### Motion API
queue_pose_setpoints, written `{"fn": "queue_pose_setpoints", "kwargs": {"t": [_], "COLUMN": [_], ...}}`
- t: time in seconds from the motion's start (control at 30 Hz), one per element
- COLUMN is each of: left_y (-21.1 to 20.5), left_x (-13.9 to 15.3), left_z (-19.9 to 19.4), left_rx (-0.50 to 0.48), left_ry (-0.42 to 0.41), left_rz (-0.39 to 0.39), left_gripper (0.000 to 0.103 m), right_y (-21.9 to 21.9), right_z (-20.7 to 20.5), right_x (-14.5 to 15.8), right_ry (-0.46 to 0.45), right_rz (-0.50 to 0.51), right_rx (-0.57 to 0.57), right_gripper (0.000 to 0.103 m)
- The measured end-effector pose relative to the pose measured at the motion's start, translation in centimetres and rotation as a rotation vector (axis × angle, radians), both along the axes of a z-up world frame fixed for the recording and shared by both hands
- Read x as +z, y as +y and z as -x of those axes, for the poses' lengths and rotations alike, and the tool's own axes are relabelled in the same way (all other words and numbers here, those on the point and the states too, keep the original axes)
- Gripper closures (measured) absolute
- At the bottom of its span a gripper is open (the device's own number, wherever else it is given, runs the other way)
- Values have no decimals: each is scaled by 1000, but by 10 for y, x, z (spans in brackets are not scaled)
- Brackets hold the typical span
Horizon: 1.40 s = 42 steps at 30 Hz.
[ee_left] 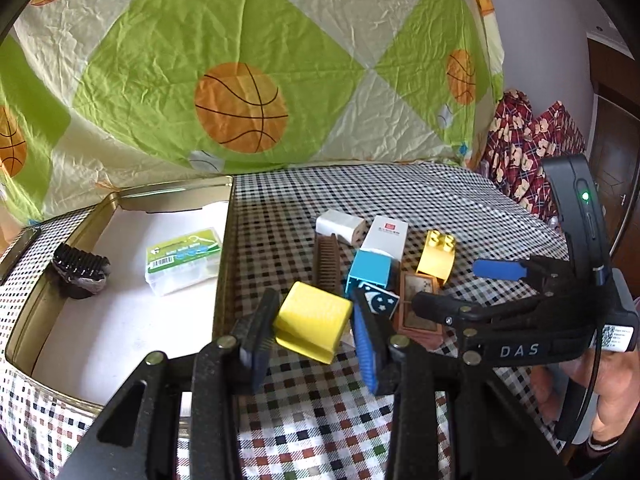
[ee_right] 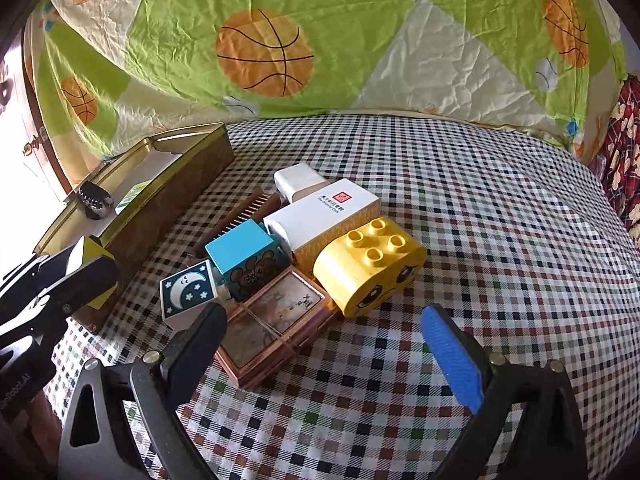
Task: Organize rigid objects
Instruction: 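Grasp the copper picture frame with the right gripper while the left gripper holds the yellow cube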
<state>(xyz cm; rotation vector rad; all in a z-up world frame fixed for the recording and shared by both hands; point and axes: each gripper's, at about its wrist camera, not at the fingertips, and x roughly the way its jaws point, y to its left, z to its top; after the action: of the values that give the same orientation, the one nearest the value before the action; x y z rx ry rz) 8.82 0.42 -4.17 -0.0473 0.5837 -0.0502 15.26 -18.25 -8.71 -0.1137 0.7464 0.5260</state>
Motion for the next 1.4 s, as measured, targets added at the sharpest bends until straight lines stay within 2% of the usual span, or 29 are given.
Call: {"fn": "queue_pose_setpoints", "kwargs": {"t": [0.17,0.3,0.33,0.37,0.4,0.43,0.6,0.77,0.87,1.07,1.17,1.23,1.4], "left_y": [0,0,1,1,2,2,3,2,1,4,4,4,5], "left_x": [0,0,0,0,0,0,-2,-1,-2,0,1,2,4], "left_z": [2,2,2,2,2,2,1,0,-1,2,3,5,7], "left_rx": [-2,-5,-6,-6,-5,-6,-10,-12,-12,7,3,3,6], "left_ry": [4,7,7,6,5,7,19,22,28,15,5,-4,-15], "left_rz": [0,4,3,4,7,11,22,22,18,26,25,26,30], "left_gripper": [68,68,68,68,68,68,68,68,68,68,68,68,68], "right_y": [14,14,14,12,10,8,3,4,13,34,33,34,38], "right_z": [-5,-7,-6,-5,-5,-6,-10,-18,-21,-11,-5,-1,2], "right_x": [-9,-11,-10,-9,-7,-7,-8,-8,-8,-10,-9,-8,-7], "right_ry": [53,79,73,62,56,60,95,119,118,84,71,59,40], "right_rz": [50,25,24,17,10,2,-33,-78,-46,66,62,70,97], "right_rx": [9,-1,-7,-15,-26,-40,-45,-106,-133,-99,-73,-61,-48], "right_gripper": [4,4,5,10,19,21,21,21,21,21,32,44,48]}}
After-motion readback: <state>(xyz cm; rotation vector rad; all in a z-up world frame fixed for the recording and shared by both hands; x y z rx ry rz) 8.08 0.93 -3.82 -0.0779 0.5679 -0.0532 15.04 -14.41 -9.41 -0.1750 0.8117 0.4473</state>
